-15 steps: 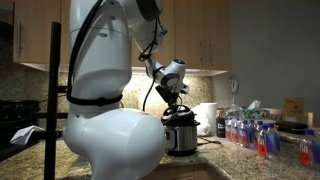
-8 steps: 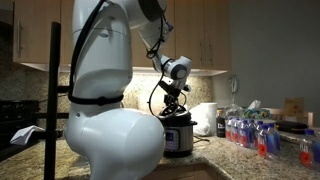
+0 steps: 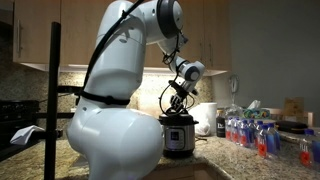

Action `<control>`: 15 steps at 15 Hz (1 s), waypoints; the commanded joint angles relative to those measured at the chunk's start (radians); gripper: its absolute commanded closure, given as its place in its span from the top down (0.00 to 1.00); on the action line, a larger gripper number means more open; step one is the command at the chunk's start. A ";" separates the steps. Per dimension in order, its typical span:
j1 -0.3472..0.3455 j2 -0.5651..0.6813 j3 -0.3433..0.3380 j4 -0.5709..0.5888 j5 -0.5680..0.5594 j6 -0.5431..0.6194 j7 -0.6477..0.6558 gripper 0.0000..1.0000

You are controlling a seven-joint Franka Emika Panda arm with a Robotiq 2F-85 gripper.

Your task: Uncover the cooker and put the lid on the counter

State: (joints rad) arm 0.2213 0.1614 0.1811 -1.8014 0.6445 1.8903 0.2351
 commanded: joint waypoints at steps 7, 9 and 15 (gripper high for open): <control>0.008 0.032 0.015 0.169 0.029 -0.059 0.090 0.09; 0.007 -0.002 0.012 0.153 0.024 -0.044 0.090 0.10; 0.008 -0.039 0.011 0.173 -0.012 -0.042 0.118 0.09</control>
State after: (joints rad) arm 0.2287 0.1784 0.1866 -1.6612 0.6375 1.8540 0.2739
